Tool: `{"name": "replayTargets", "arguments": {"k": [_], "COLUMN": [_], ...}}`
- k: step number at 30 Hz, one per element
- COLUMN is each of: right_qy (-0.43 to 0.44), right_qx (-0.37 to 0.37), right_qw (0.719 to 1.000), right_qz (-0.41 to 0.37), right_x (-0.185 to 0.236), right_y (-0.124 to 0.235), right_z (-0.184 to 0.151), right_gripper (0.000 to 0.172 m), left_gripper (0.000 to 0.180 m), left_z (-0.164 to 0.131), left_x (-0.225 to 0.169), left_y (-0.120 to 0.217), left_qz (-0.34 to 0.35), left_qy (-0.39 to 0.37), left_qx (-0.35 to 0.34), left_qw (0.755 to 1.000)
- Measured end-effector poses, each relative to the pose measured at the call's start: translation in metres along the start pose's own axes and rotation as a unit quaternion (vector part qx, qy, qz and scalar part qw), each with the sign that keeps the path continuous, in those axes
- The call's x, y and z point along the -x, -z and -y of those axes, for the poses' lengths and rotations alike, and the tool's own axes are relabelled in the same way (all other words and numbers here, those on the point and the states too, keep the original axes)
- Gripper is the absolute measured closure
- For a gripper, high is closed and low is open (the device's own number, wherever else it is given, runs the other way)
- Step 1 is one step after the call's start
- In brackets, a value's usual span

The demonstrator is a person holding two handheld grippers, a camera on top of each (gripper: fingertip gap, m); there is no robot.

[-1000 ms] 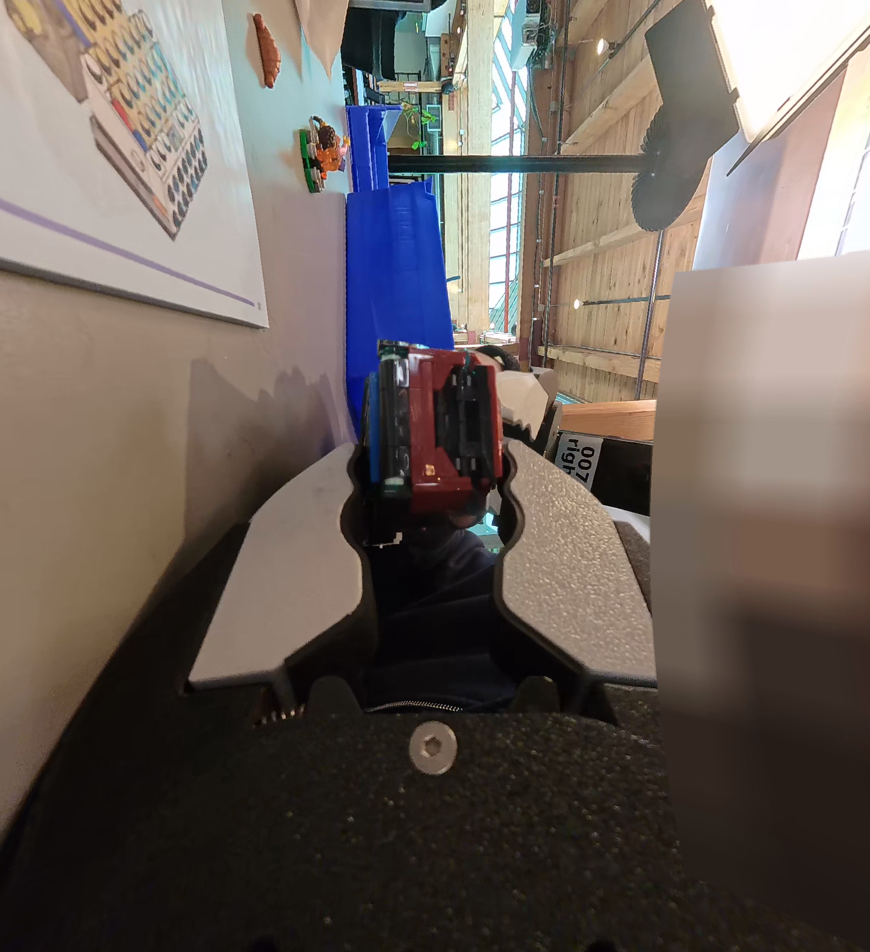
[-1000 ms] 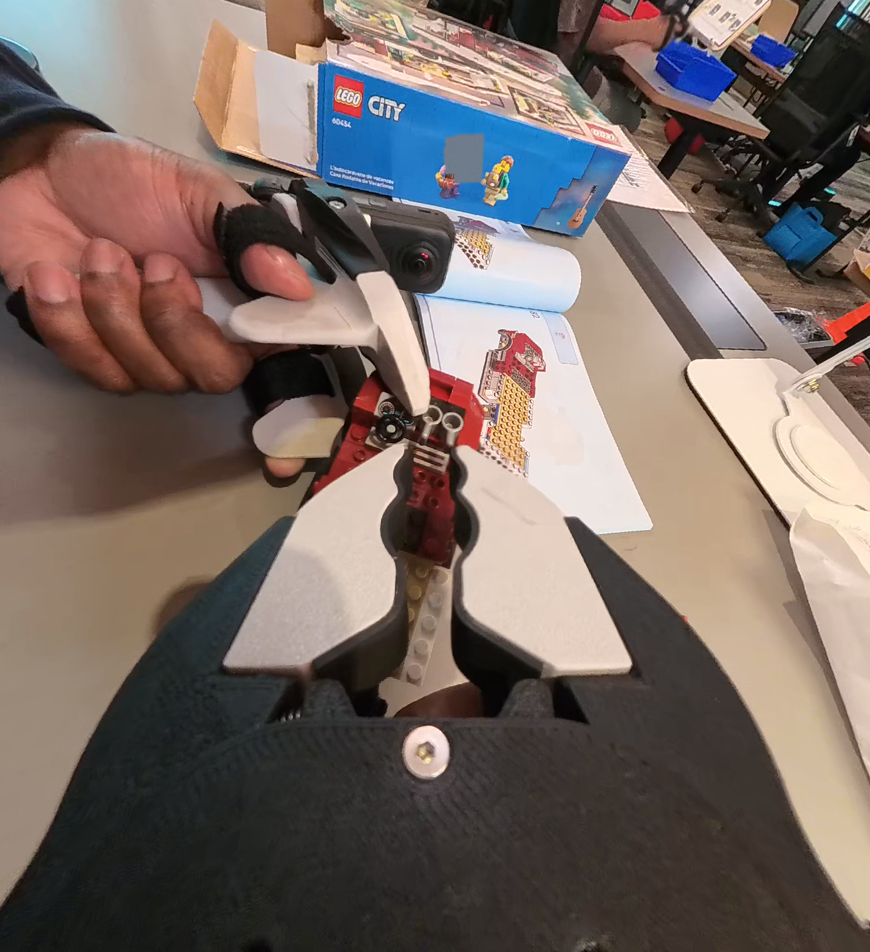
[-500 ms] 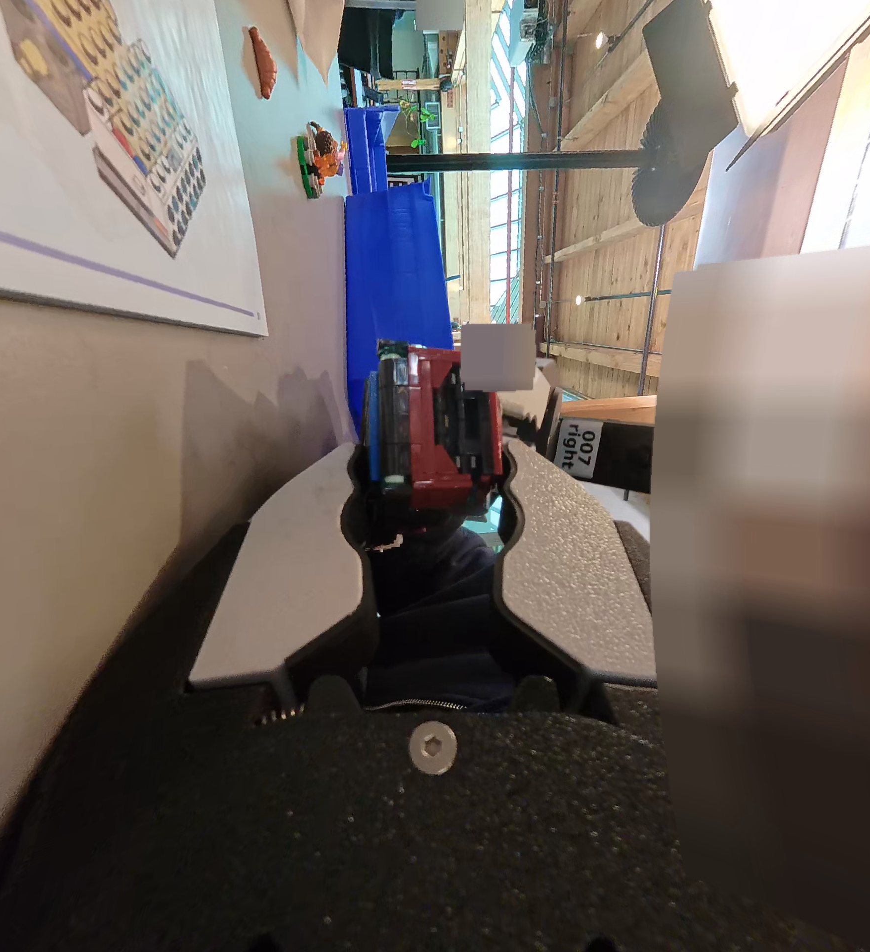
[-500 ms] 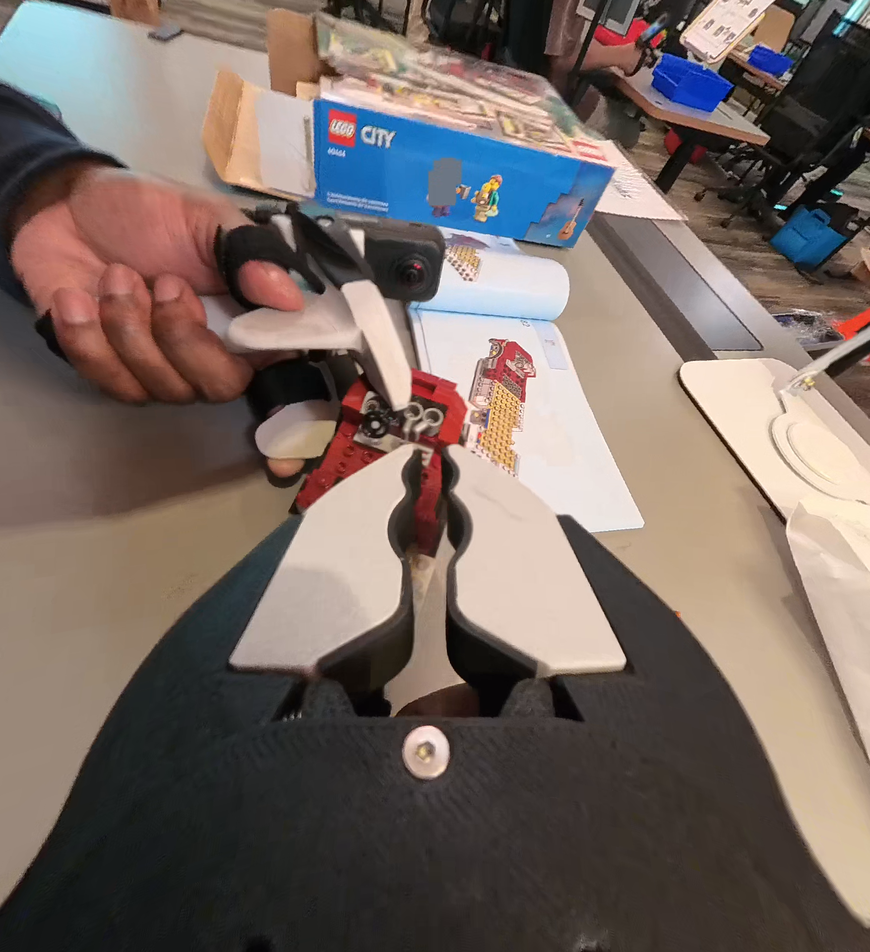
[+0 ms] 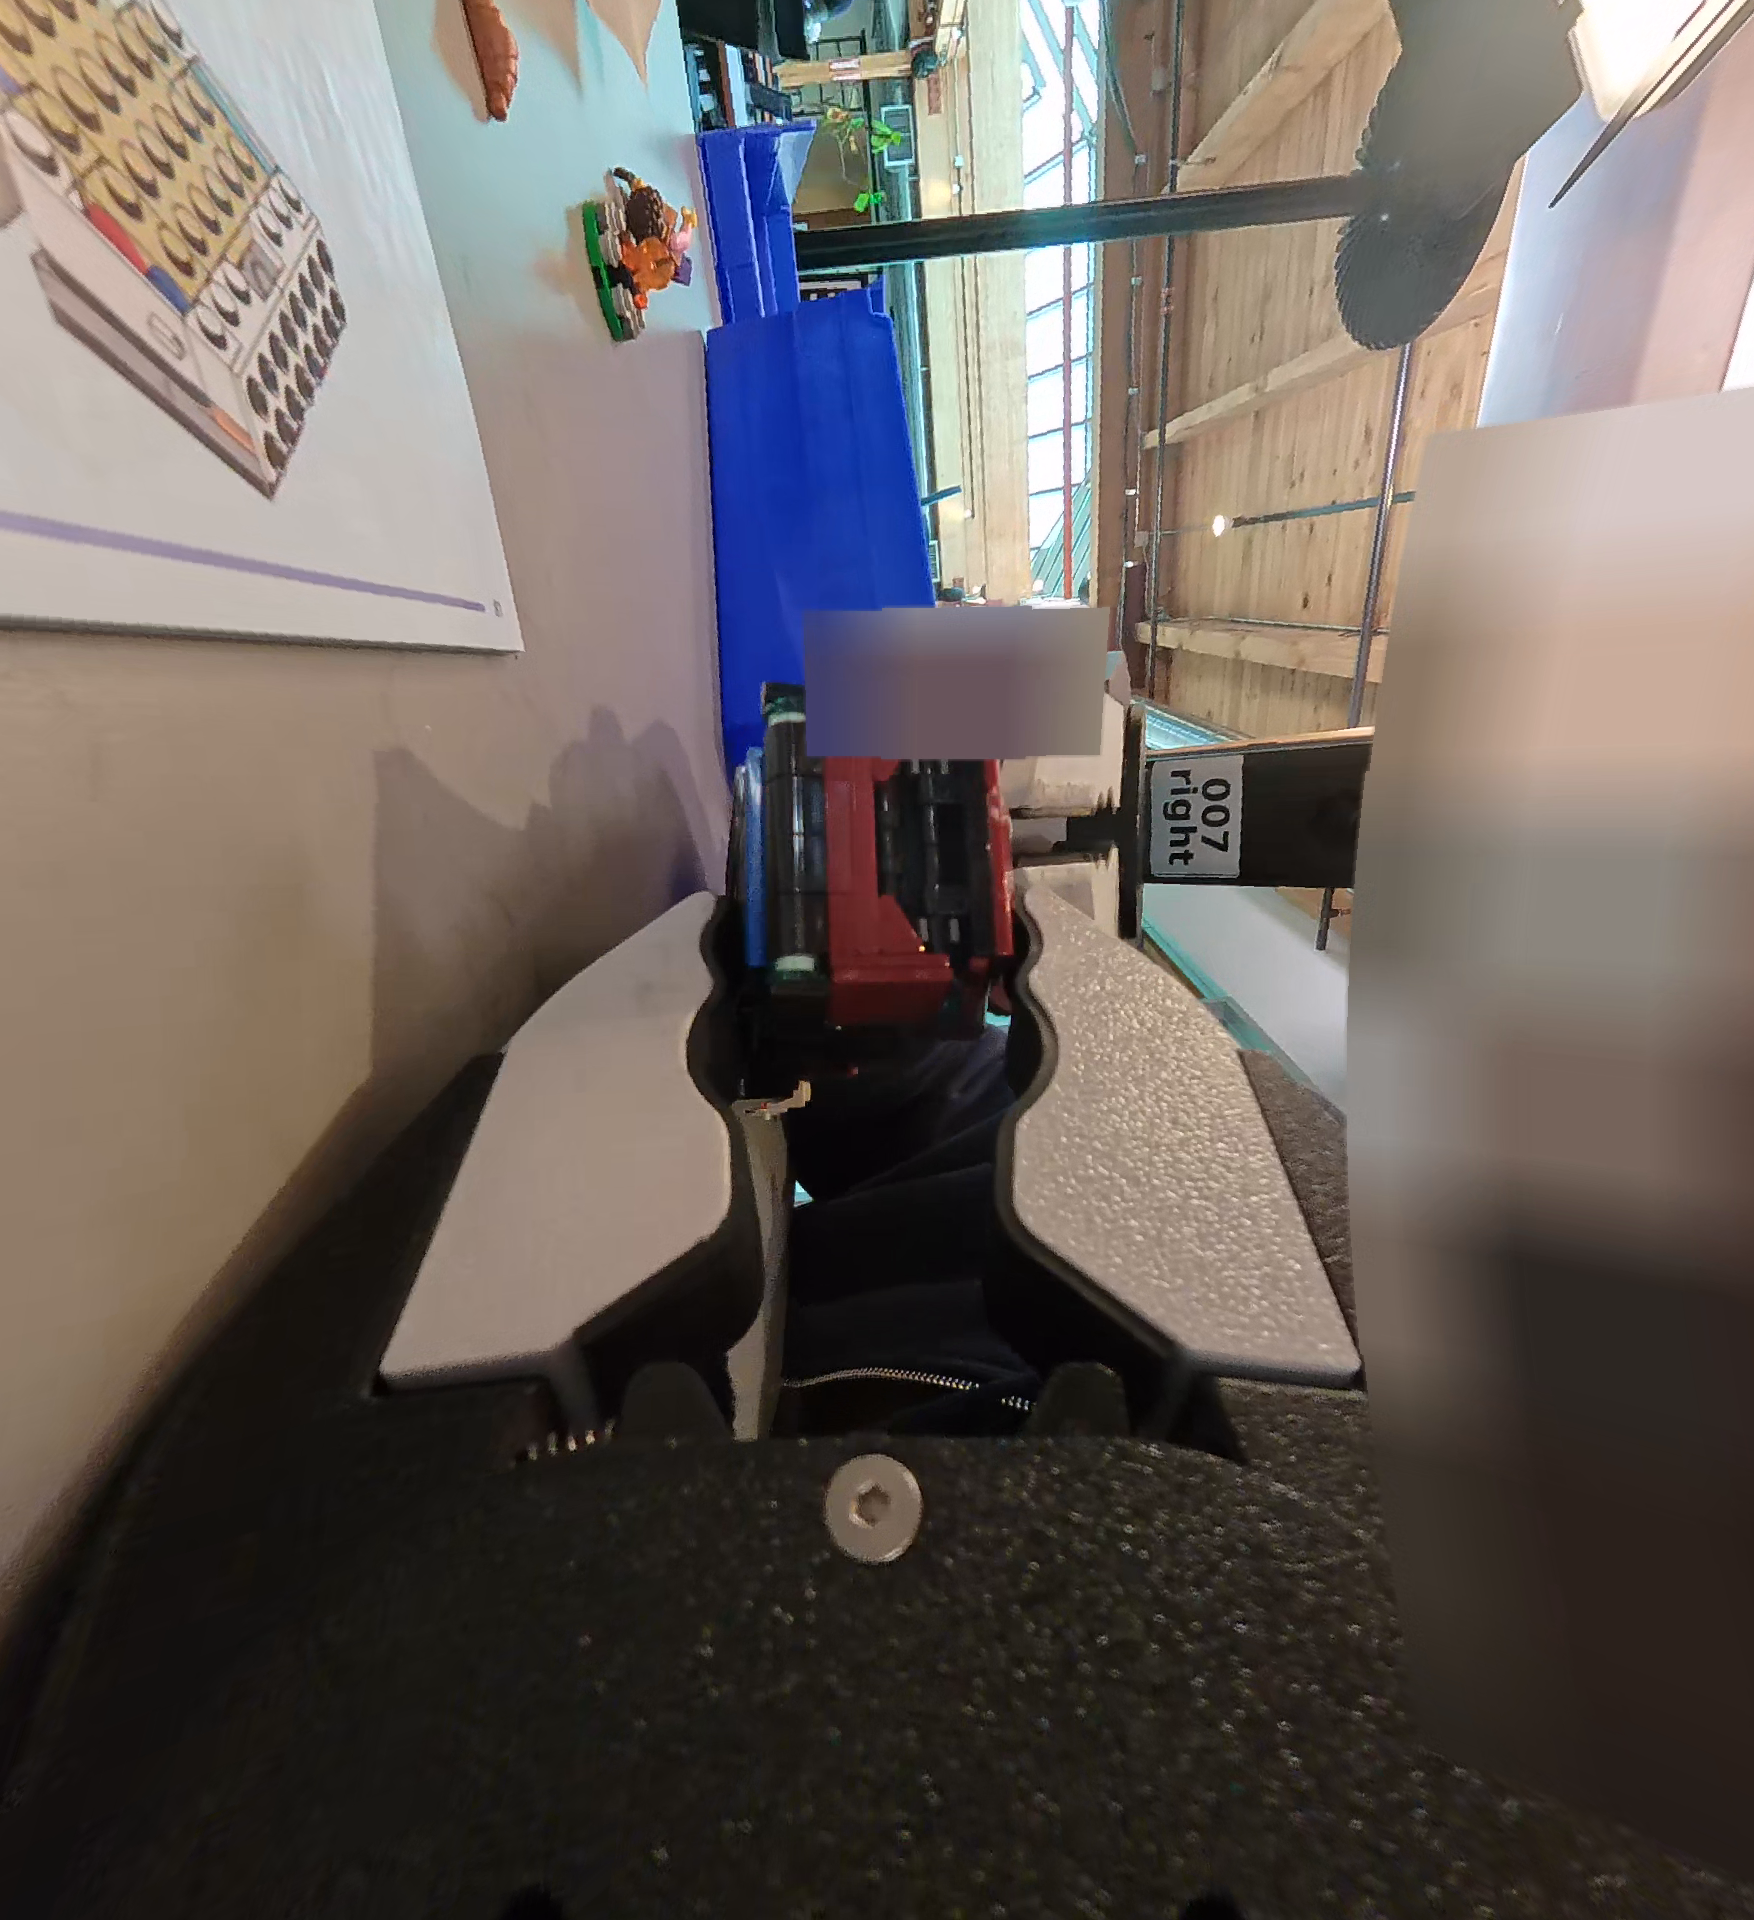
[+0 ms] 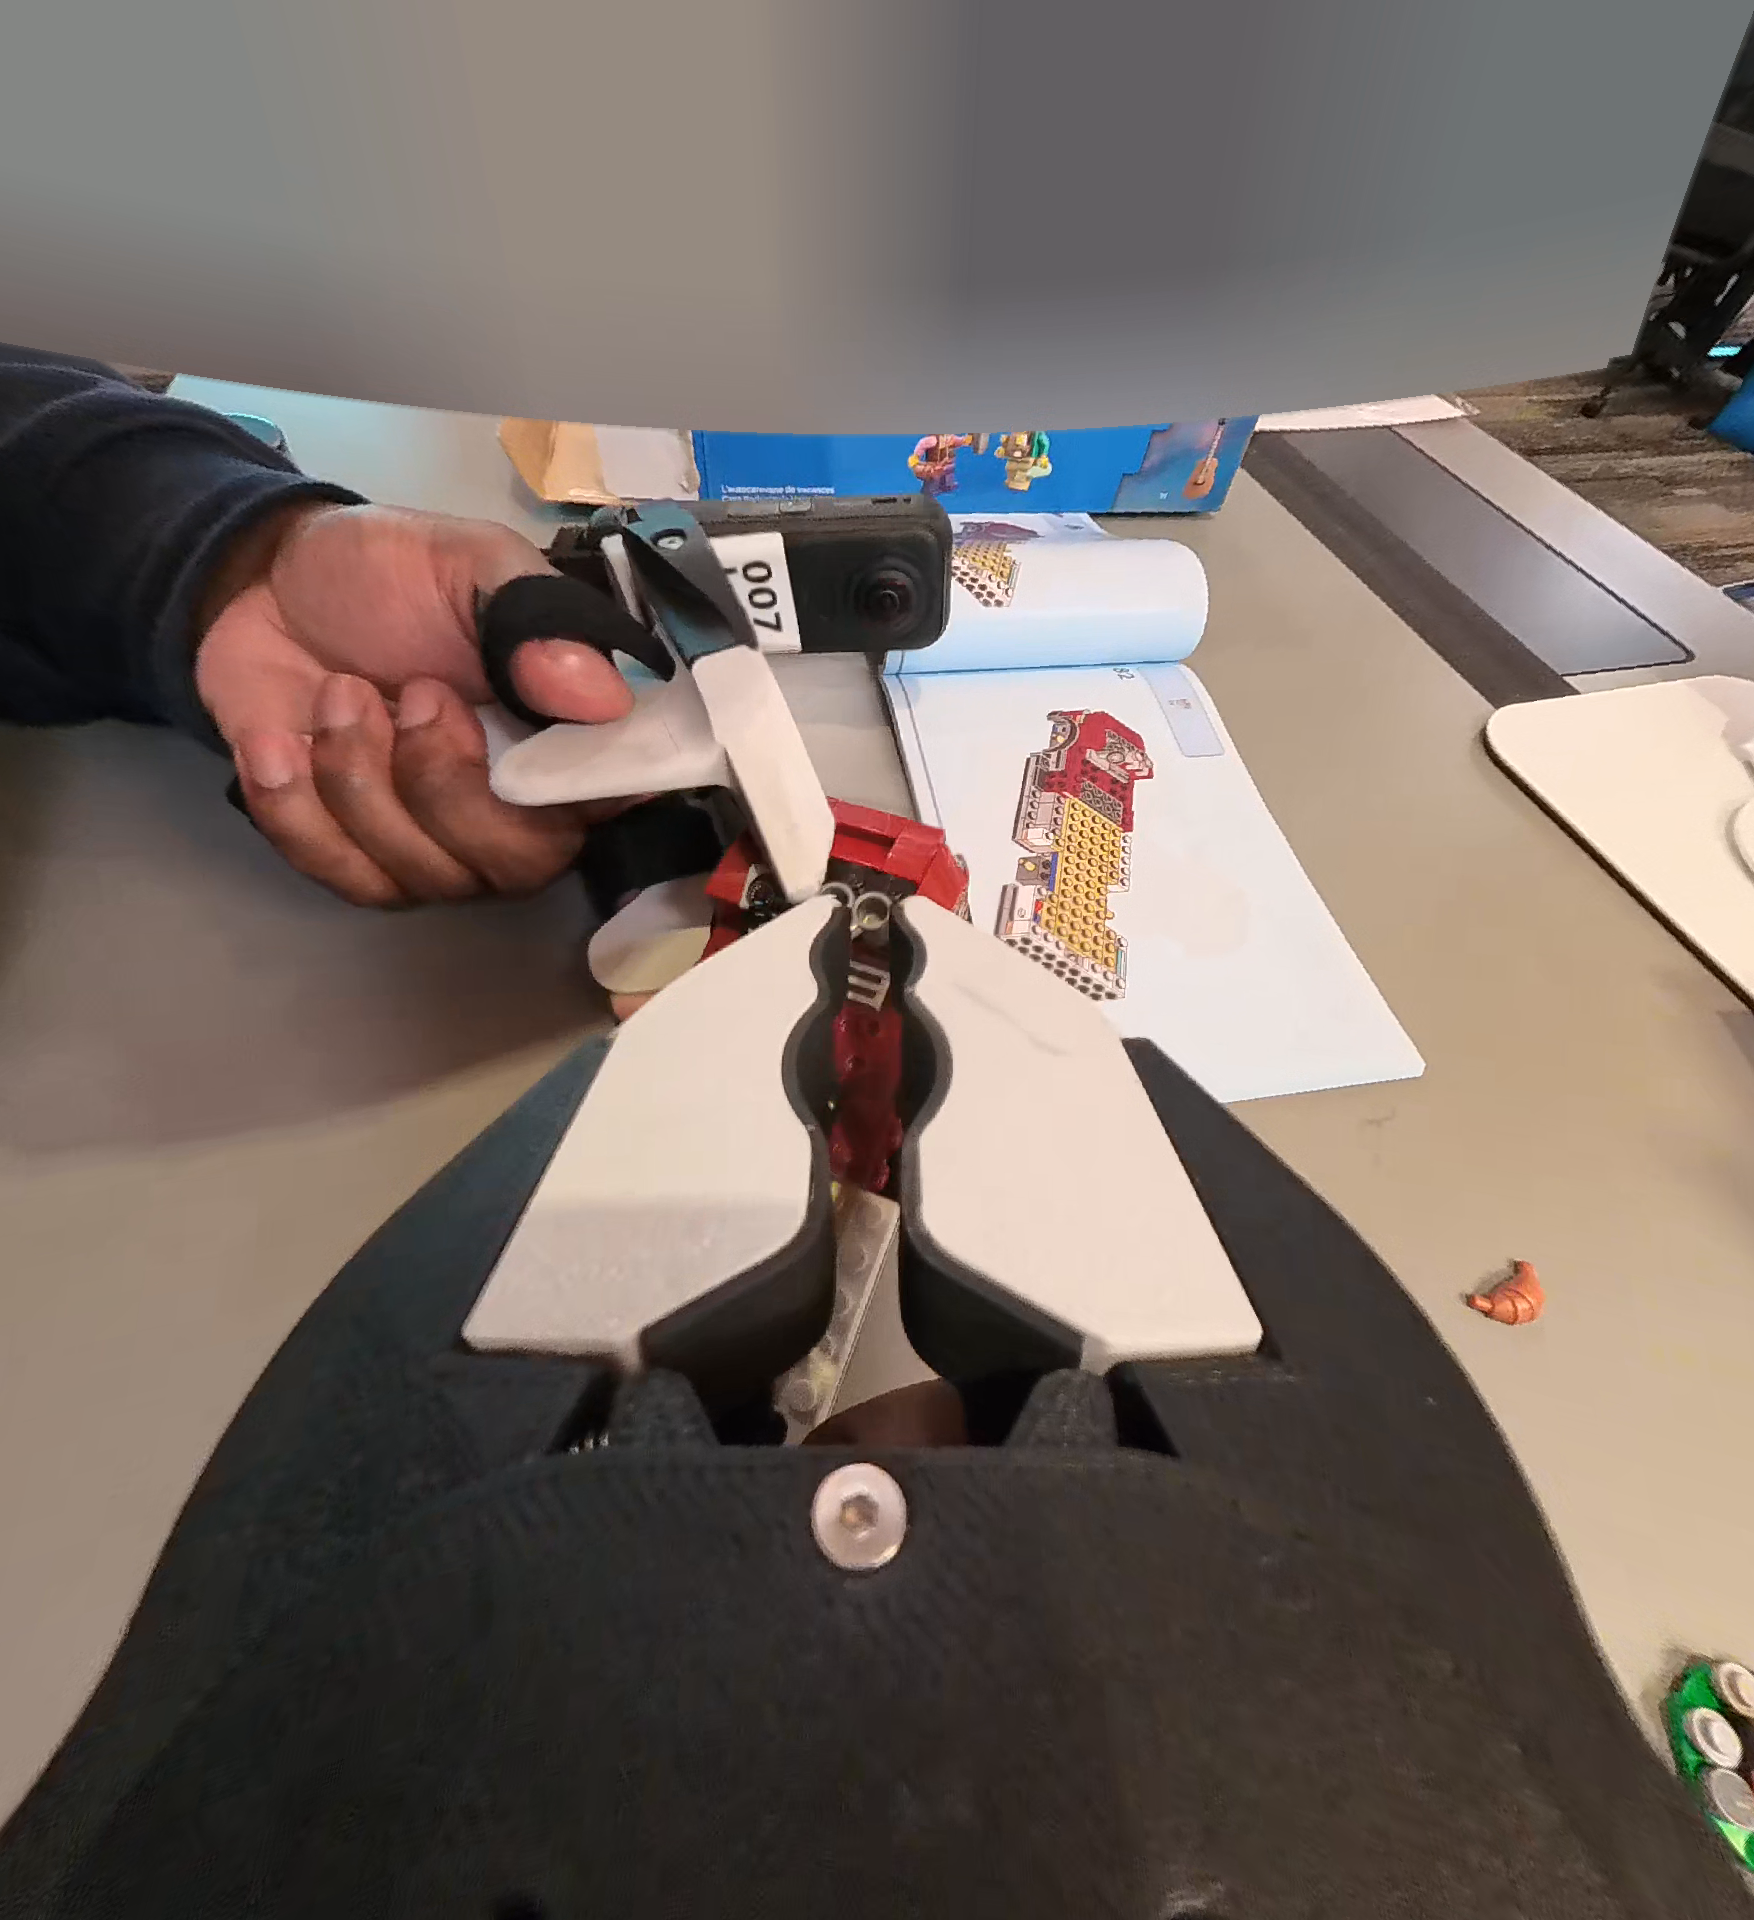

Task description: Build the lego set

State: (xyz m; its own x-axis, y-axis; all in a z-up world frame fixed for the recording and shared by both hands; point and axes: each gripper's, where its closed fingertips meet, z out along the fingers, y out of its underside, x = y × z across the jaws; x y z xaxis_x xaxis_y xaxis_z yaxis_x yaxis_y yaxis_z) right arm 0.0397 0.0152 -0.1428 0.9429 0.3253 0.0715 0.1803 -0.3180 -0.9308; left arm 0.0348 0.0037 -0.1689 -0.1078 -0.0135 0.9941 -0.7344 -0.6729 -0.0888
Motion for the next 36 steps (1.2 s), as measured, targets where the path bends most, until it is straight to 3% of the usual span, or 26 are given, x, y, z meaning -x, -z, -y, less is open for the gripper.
{"name": "replayTargets", "arguments": {"k": [14, 36], "right_qy": [-0.025, -0.139], "right_qx": [0.012, 0.052], "right_qw": [0.999, 0.986], "right_qz": [0.040, 0.082], "right_x": [0.0051, 0.0051], "right_y": [0.0041, 0.0047], "right_z": [-0.0021, 0.0000], "right_gripper": [0.167, 0.163], "left_gripper": [0.132, 0.132], "left_z": [-0.0041, -0.0071], "left_x": [-0.0013, -0.0064], "left_y": [-0.0019, -0.0036], "left_qz": [0.004, 0.006], "left_qy": [-0.012, -0.025], "left_qx": [0.012, 0.012], "left_qw": [1.000, 1.000]}}
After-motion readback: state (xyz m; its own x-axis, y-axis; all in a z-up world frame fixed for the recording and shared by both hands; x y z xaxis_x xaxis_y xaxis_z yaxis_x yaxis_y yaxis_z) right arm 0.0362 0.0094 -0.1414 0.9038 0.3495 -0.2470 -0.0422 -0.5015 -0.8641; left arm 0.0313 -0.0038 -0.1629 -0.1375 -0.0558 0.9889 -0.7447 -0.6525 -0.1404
